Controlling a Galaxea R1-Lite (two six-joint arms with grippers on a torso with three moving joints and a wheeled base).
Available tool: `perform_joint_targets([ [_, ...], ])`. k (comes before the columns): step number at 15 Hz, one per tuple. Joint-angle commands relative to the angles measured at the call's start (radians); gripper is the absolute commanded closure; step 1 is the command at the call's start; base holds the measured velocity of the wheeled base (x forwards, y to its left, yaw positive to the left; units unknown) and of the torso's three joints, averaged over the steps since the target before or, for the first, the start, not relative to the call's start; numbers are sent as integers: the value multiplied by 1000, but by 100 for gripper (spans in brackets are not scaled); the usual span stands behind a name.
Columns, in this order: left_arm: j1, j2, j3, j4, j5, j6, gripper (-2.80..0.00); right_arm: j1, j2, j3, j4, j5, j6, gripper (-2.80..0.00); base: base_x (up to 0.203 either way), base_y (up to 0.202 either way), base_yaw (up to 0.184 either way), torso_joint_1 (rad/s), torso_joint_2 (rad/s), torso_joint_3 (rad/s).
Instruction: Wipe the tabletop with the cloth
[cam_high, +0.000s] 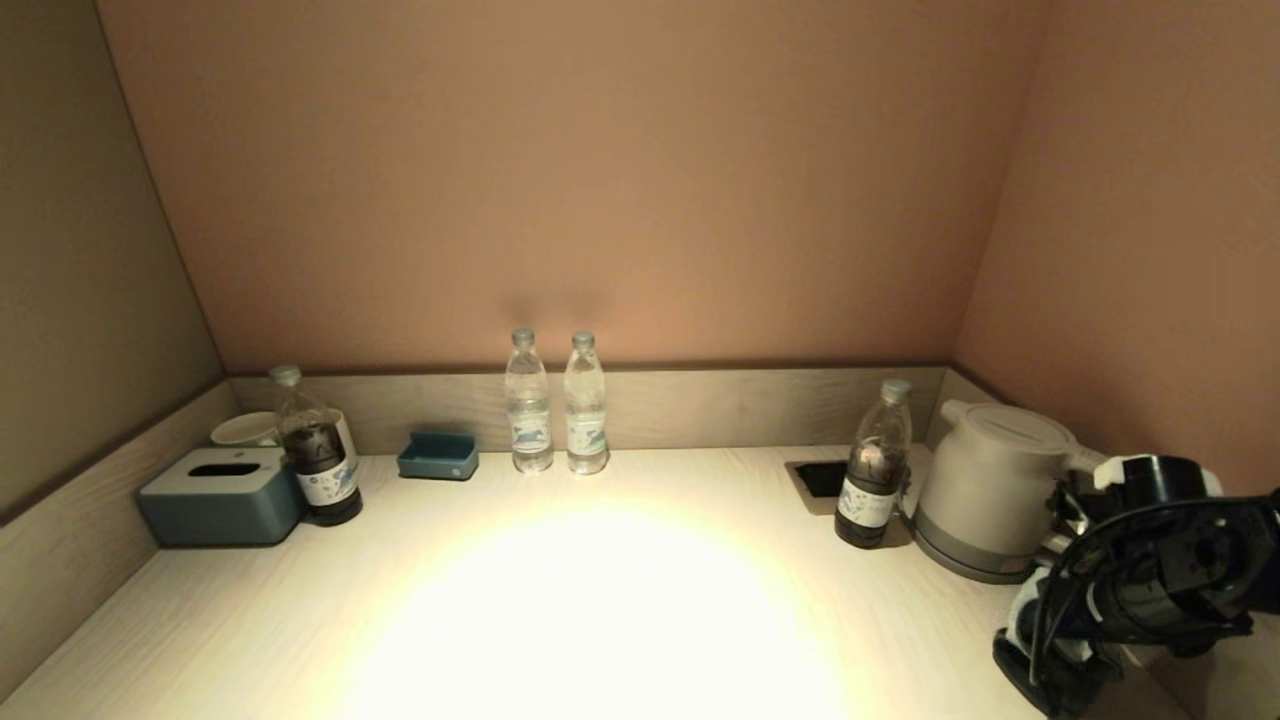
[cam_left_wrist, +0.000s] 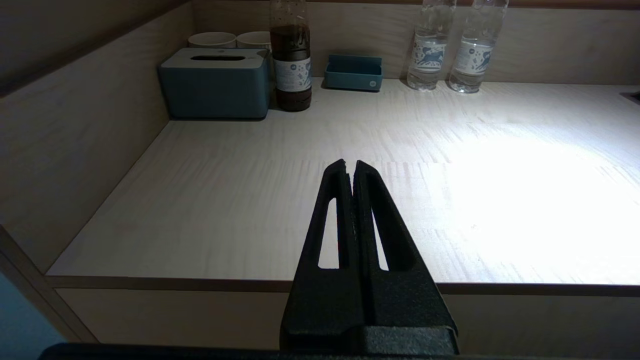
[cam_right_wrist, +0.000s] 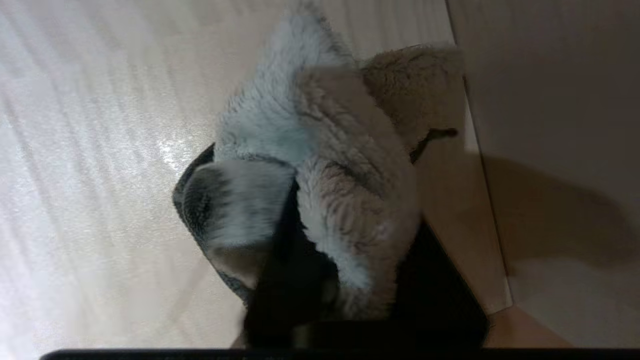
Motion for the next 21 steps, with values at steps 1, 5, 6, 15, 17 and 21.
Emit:
perform_joint_targets([
  [1,0,0,0,0,0,-1,0,0,3,6,-7,1,-5,-280,0,0,0,0,0,0],
  [5,0,0,0,1,0,-1,0,11,-67,11,-22,1,-13,-280,0,0,0,0,0,0],
  [6,0,0,0,0,0,-1,0,15,-102,14,-23,4,-22,-280,0,0,0,0,0,0],
  [15,0,0,0,0,0,-1,0,143,-487,97,-20,43,-57,-280,0,0,0,0,0,0],
  [17,0,0,0,0,0,-1,0,175,-585,108,-17,66,-72,-280,0,0,0,0,0,0],
  [21,0,0,0,0,0,-1,0,200,-728,108,-7,129,-80,0,0,0,0,0,0,0],
])
